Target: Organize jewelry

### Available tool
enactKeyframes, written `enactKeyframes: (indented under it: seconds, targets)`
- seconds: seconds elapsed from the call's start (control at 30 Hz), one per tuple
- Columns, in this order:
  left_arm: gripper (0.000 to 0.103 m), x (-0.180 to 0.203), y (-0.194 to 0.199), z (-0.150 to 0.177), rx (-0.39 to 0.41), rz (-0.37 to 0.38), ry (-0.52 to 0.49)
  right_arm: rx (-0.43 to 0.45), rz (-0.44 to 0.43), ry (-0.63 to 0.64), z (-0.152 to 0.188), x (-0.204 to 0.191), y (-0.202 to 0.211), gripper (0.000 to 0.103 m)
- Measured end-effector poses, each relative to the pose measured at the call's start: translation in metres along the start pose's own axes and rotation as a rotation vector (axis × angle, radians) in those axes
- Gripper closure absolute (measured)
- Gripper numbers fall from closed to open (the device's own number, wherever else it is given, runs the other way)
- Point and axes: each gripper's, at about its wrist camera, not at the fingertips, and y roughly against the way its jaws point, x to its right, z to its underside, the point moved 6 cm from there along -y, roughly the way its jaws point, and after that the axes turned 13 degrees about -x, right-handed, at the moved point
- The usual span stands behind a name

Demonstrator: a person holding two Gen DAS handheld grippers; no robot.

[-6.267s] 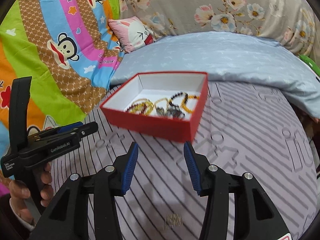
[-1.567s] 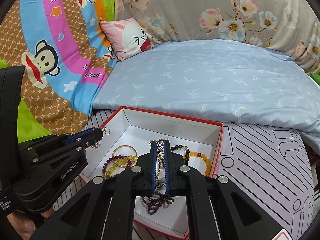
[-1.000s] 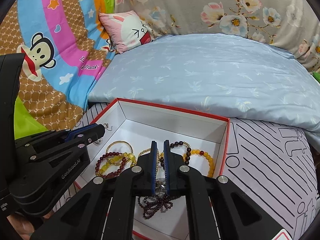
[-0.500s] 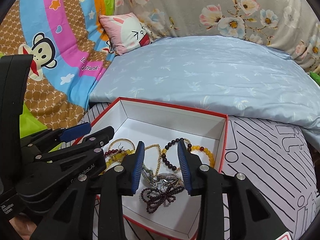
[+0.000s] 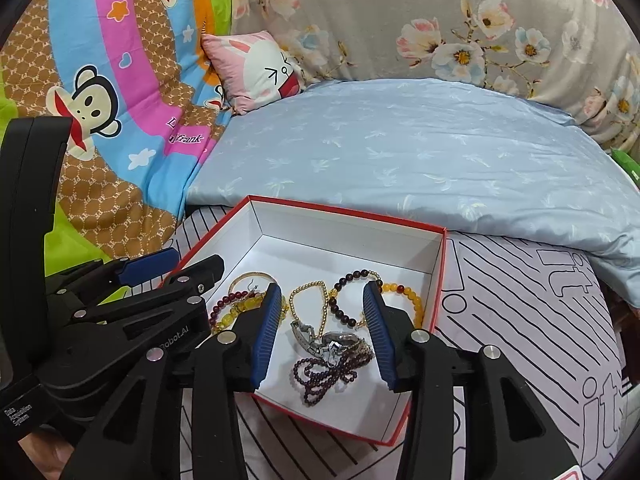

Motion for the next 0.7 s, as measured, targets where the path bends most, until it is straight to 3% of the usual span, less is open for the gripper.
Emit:
enactKeyframes:
  seconds: [0.23, 0.53, 0.6, 0.7]
  targets:
    - [0.061, 0.001, 0.017, 0.008, 0.010, -0.004, 0.001, 0.013, 0.007, -0.003, 0.008, -0.003, 0.018, 0.058]
    - [0.059, 0.001, 0.034, 0.022, 0.009, -0.008, 0.007, 0.027, 0.031, -0.017, 0.024, 0.001, 0.038, 0.043]
    - [0.045, 0.000, 0.040, 0.027, 0.016, -0.021, 0.015, 0.031, 0.032, -0.025, 0.029, 0.002, 0.044, 0.040]
    - [0.035, -0.004, 0.048, 0.035, 0.028, -0.030, 0.032, 0.038, 0.045, -0.043, 0.036, 0.005, 0.052, 0.030]
